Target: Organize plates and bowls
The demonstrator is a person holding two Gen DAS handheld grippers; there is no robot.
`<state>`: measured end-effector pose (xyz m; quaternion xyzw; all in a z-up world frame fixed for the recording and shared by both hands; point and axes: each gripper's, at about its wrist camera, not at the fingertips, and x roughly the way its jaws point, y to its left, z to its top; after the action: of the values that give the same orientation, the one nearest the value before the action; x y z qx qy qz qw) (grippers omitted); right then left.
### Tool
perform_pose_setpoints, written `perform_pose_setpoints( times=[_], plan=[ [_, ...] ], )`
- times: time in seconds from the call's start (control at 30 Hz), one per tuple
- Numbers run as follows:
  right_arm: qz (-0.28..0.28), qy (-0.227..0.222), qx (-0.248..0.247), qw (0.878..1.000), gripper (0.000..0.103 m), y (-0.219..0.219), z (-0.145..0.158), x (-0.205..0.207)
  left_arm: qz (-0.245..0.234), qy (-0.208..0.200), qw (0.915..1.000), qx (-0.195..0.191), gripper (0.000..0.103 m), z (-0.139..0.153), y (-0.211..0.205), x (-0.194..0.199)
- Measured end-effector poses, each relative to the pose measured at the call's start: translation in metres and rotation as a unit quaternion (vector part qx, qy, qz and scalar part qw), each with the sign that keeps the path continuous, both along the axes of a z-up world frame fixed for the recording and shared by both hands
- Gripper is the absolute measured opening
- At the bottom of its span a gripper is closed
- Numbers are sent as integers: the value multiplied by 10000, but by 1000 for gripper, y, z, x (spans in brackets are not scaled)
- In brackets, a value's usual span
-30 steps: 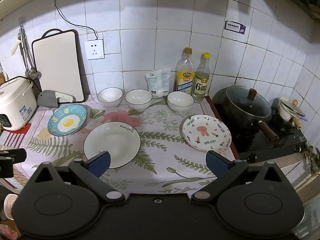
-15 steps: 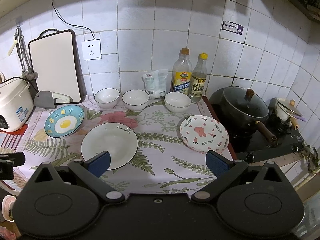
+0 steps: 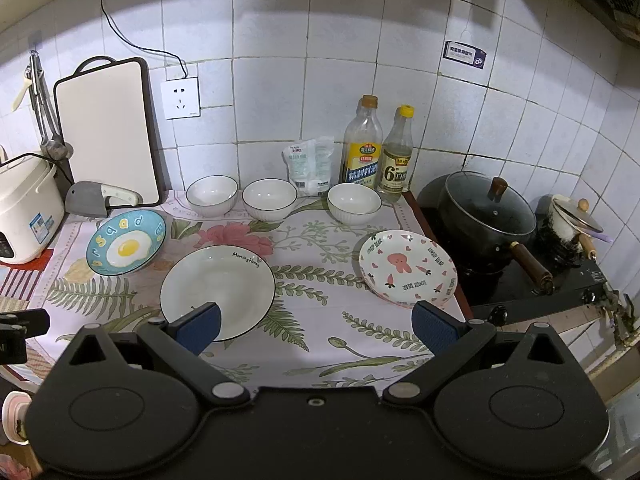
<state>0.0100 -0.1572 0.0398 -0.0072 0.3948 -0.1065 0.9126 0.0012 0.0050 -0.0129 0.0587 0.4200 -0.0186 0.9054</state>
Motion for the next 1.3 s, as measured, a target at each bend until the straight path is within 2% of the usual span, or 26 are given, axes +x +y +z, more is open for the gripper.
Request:
perform_pose_setpoints(
  times=[0.57,0.8,1.1,1.3],
  plan=[
    [4,84,66,9999,103,-2,-11,6,15,156,9999,-47,102,-12,4,6],
    [156,-68,49,9998,103,-9,-5,7,-29,213,9997,-64,102,-9,-1,9],
    [391,-158,173,9990,103,-42,1,17,-111,317,9994,93,102,-2,-31,26],
    [490,-176,210,9984,103,-72,3,29,-60,400,9992,55,102,1,-54,41]
  ],
)
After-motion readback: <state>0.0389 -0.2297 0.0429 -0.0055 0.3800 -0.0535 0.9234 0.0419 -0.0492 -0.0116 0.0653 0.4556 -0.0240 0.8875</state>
